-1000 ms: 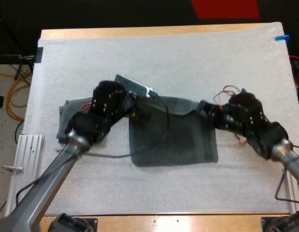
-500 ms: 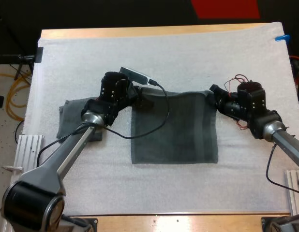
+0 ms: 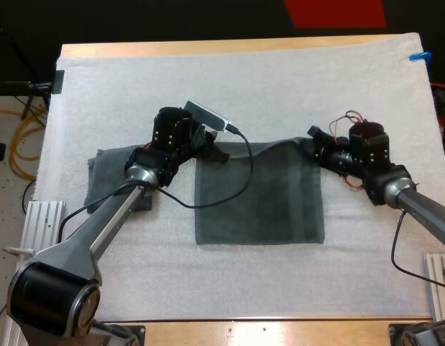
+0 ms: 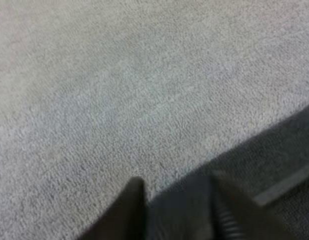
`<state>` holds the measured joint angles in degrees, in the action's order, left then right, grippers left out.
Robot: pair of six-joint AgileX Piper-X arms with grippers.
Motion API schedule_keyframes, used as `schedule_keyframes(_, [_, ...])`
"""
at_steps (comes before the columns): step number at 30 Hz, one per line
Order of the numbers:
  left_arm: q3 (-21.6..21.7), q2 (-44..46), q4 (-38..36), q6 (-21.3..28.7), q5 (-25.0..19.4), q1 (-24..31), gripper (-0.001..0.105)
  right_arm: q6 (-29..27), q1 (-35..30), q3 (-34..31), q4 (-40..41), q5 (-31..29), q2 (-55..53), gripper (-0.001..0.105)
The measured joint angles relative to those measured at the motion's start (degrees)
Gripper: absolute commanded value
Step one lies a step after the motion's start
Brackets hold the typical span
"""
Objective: Pick towel from pile fold and stack
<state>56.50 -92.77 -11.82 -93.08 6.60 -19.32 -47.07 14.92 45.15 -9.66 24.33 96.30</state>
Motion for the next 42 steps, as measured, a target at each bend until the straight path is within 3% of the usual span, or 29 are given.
schedule_keyframes(2, [0.65,0.00,-0.02,0.11,-0.09,0.00,0.046,0.36,-0.73,0.89,-1.68,0.40,0.00,0.048])
schedule_keyframes(5, [3.26,0.22,-1.53,0.21,-0.31,0.00,0.046,0.35,-2.47,3.27,-4.02,2.06,0.00,0.061])
schedule_keyframes(9, [6.46,3.24,-5.41,1.24,-0.39,0.00,0.046,-2.44,-4.09,6.40,-4.75,4.79,-0.45,0.062])
schedule_keyframes(15, [7.11,13.46,-9.18,3.92,-3.68,0.00,0.046,-9.30,-4.23,7.18,-0.29,5.96,-7.09,0.062])
schedule_keyframes(24, [7.11,28.74,-23.98,4.57,-4.18,0.00,0.047,-30.01,-4.05,7.20,25.33,1.53,-24.95,0.062])
schedule_keyframes(28, [7.11,34.44,-31.91,3.45,-3.46,0.00,0.063,-36.43,-4.05,7.20,38.32,-2.12,-33.14,0.062])
schedule_keyframes(31, [7.11,38.34,-38.05,0.56,-1.53,0.00,0.072,-38.60,-4.05,7.20,47.06,-4.33,-38.26,0.062])
schedule_keyframes(37, [6.83,43.85,-48.96,-5.58,0.54,0.00,0.072,-39.49,-4.05,7.20,61.24,-6.22,-45.51,0.062])
schedule_keyframes(42, [1.81,48.86,-50.91,-10.70,3.63,0.00,0.072,-39.49,-4.05,5.79,68.33,-6.22,-46.97,0.062])
